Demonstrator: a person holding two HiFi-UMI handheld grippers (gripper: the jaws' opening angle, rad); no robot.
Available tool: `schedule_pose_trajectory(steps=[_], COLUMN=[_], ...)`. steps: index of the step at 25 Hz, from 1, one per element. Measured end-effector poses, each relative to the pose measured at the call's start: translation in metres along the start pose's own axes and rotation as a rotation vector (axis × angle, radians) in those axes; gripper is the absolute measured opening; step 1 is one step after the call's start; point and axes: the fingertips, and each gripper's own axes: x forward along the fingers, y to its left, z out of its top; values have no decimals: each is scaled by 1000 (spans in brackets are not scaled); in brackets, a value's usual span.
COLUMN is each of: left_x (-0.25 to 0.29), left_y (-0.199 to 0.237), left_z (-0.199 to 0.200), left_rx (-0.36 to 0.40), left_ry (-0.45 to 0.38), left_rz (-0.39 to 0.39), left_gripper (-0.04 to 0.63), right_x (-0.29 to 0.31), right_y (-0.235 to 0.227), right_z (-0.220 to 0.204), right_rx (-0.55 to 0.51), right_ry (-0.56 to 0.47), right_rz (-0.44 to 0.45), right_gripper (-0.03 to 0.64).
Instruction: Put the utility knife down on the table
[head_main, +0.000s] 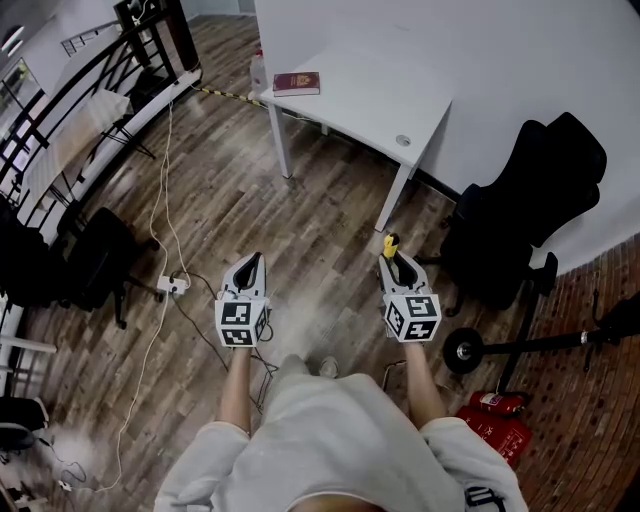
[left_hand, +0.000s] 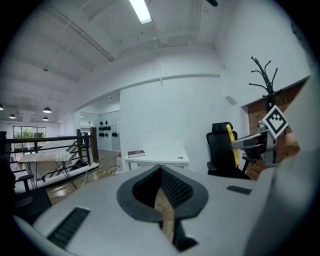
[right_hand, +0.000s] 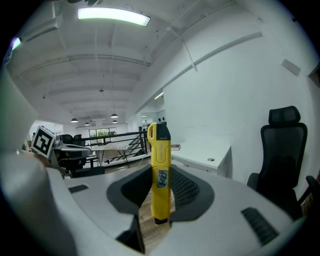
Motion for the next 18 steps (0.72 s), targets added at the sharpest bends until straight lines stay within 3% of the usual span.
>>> schedule_pose_trajectory(steps=[9,18], left_x=[31,95], left_y=[-2,23], left_z=[2,-2], left_rx=[-3,-21], left_ry=[2,9], left_rz=[6,-4], left_gripper=[7,7], right_x=[27,89], right_y=[-21,-39], right_z=[0,4], right_rx=[-5,-14], right_ry=[12,35], right_rz=[10,8], right_gripper=[109,109])
